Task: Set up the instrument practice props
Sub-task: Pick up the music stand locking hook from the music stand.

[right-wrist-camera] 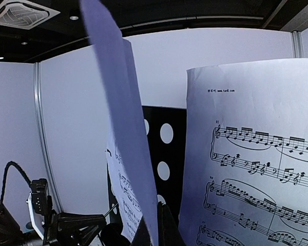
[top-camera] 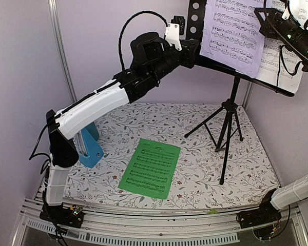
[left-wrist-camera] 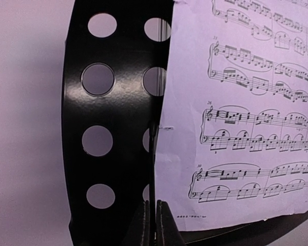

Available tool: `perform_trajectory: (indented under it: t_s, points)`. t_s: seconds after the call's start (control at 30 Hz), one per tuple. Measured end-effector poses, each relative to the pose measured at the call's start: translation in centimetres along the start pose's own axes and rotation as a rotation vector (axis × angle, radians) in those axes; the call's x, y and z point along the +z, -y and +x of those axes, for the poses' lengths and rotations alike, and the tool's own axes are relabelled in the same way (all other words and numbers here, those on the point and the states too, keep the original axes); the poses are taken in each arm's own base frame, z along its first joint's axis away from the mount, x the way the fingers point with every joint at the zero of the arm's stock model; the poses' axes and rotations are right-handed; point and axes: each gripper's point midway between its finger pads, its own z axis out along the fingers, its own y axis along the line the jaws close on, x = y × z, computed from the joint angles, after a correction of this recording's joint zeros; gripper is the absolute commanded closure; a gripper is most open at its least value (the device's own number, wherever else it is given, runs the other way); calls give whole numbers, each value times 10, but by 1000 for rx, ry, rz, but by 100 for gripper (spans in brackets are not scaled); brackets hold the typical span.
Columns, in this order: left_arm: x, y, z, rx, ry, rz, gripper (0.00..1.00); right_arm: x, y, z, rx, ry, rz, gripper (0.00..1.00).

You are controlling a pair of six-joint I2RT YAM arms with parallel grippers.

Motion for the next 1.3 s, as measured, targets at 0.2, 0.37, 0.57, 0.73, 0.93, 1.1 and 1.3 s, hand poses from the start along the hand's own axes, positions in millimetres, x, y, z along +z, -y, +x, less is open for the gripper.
perform_trajectory:
  t_s: [0.2, 0.37, 0.57, 0.73, 0.93, 1.1, 1.3]
  points:
    - [0, 2, 2, 0, 5, -3, 100, 4, 7, 4, 36, -7, 51, 100]
    - [-3, 0, 5, -7, 35, -32, 100, 5, 13, 5, 61, 2, 96, 100]
    - [-8, 3, 2, -8, 73, -40, 100, 8, 14, 8, 70, 7, 106, 100]
    - [-12, 5, 1, 2, 95, -40, 100, 8, 14, 5, 66, 20, 106, 100]
    - [-14, 6, 1, 13, 110, -38, 100, 12, 11, 2, 29, 35, 99, 100]
    - [-15, 8, 0, 19, 122, -36, 100, 20, 2, 9, -10, 24, 66, 100]
    - [-16, 9, 0, 30, 133, -32, 100, 33, -13, 22, -66, 0, 16, 100]
